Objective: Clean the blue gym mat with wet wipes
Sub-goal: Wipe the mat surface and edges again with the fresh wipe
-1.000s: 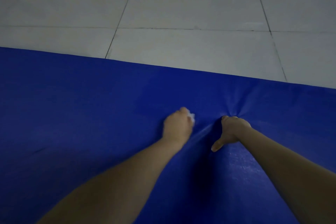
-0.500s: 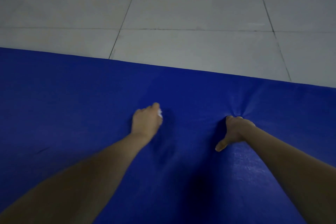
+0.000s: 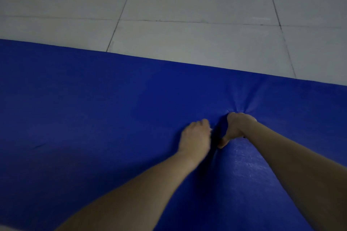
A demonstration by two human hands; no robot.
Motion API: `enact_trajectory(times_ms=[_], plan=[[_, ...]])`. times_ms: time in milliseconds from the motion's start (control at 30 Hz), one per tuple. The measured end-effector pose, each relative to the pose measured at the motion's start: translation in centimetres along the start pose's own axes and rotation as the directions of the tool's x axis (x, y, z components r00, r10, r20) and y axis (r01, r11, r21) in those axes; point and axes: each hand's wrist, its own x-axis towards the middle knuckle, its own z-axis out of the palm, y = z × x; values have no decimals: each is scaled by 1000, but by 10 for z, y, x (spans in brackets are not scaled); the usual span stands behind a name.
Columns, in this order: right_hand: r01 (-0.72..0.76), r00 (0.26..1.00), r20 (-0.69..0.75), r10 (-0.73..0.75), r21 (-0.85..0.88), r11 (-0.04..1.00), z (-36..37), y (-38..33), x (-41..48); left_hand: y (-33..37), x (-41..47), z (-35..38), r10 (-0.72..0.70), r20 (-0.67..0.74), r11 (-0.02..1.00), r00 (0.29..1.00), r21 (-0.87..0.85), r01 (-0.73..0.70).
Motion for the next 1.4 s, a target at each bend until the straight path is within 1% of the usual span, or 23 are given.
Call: enact_trajectory(times_ms=[67, 100, 133, 200, 267, 333, 433, 533, 600, 700, 800, 833, 900, 967, 1000, 1067, 1167, 1200, 1267, 1333, 1400], plan=[[-25, 1000, -8, 25, 21, 999, 1, -2, 1, 25, -6, 9, 118, 63, 989, 991, 76, -123], [-32, 999, 0, 32, 23, 999, 1, -4, 2, 26, -6, 10, 154, 74, 978, 985, 131, -163], [-35, 999, 20, 35, 20, 999, 0, -5, 2, 21, -4, 6, 175, 71, 967, 982, 174, -185], [-26, 999, 42, 26, 7, 1000, -2, -6, 0, -1, 1, -5, 157, 64, 957, 986, 236, -168], [-11, 999, 32, 11, 6, 1000, -1, -2, -1, -32, 8, -17, 60, 49, 975, 997, 212, -69], [-9, 1000, 23, 9, 7, 1000, 0, 1, -2, -72, 11, -34, -71, 8, 977, 997, 201, 68], [-4, 1000, 24, 4, 8, 1000, 0, 0, -1, -134, -3, -64, -247, -66, 942, 967, 217, 256], [5, 1000, 30, -5, 4, 1000, -1, 0, 0, -170, -20, -77, -333, -123, 915, 935, 199, 352], [7, 999, 31, -7, 1, 1000, -2, -1, 0, -166, -25, -71, -358, -155, 921, 921, 103, 376], [13, 1000, 26, -13, -5, 1000, 0, 0, 1, -135, -26, -51, -320, -156, 947, 934, -79, 311], [16, 1000, 12, -16, -10, 1000, 0, 1, 2, -93, -21, -28, -240, -137, 966, 961, -126, 224], [16, 1000, 9, -16, -12, 1000, 1, 1, 3, -76, -19, -20, -203, -128, 975, 971, -122, 188], [15, 1000, -4, -15, -12, 1000, 1, 2, 4, -38, -17, -7, -74, -97, 993, 993, -94, 65], [11, 1000, -27, -11, -12, 1000, 3, 3, 5, -3, -18, 5, 61, -24, 995, 998, -75, -63], [7, 999, -31, -7, -15, 1000, 4, 3, 5, 8, -19, 10, 106, 8, 992, 994, -72, -106], [7, 999, -31, -8, -17, 1000, 5, 2, 5, 17, -21, 13, 157, 37, 986, 987, -54, -155], [22, 999, -32, -21, 6, 1000, 2, 2, 4, 2, -19, 4, 209, 26, 976, 978, 51, -210], [23, 999, -31, -23, 20, 1000, 2, 4, 5, -8, -18, -1, 203, 25, 976, 979, 71, -204], [39, 999, -33, -37, 34, 999, 2, 7, 6, -36, -18, -15, 137, 8, 986, 990, 95, -138], [50, 998, -39, -48, 39, 998, 4, 9, 7, -75, -19, -31, 27, -5, 994, 1000, 107, -27], [52, 998, -43, -50, 51, 997, 5, 10, 7, -118, -25, -48, -112, -49, 985, 992, 125, 118]])
